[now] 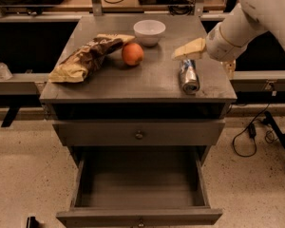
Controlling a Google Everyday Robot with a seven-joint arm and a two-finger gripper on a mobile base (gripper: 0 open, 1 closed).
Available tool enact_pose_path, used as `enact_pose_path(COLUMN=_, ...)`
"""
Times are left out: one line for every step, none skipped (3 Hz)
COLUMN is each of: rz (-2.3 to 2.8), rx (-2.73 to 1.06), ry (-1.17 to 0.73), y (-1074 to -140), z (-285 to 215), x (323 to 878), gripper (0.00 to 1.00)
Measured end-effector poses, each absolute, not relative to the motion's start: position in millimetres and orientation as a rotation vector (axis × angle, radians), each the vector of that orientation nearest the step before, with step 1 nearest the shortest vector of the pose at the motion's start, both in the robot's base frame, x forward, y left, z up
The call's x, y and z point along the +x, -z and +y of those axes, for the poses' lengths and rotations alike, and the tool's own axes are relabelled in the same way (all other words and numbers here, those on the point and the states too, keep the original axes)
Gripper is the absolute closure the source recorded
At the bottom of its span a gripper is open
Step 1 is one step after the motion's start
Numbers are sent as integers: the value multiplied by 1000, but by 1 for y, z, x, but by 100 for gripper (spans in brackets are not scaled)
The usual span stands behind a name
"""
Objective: Pick redbull can from middle drawer and place on counter
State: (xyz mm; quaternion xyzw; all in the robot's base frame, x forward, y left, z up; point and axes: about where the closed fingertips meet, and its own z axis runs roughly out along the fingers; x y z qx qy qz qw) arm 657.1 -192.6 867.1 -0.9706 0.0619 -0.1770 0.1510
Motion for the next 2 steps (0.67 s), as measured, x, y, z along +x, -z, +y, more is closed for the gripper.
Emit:
enact_pose_path(rz=311, rx=-2763, ry=597, y=-902, z=-206, x=639, gripper=0)
enact_pose_path(rz=311, rx=-2763, ry=597, y=-902, z=-206, x=639, gripper=0)
